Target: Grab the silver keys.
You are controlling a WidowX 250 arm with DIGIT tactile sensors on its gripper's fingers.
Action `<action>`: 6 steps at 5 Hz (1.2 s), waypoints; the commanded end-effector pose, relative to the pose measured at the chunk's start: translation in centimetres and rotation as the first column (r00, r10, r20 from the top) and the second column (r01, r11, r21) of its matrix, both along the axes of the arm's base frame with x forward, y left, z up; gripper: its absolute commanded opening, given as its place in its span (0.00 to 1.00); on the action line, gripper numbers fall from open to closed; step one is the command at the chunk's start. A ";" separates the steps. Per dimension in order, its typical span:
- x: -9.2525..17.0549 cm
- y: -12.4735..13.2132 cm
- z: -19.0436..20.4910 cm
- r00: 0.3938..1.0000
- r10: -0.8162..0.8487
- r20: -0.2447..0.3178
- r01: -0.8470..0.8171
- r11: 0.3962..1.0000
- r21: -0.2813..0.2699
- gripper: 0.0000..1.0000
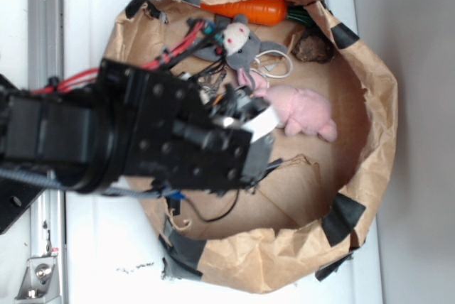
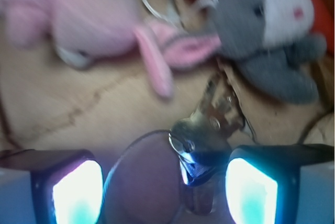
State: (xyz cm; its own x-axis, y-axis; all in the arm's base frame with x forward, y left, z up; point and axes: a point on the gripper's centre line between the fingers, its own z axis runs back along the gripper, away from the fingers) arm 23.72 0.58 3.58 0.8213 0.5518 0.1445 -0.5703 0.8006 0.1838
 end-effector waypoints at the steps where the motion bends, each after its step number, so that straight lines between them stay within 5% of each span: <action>1: 1.1 -0.8 -0.3 1.000 0.024 0.013 -0.024 0.999 -0.048 1.00; 6: 1.1 -0.7 -0.5 0.999 0.041 -0.013 -0.041 0.999 -0.009 1.00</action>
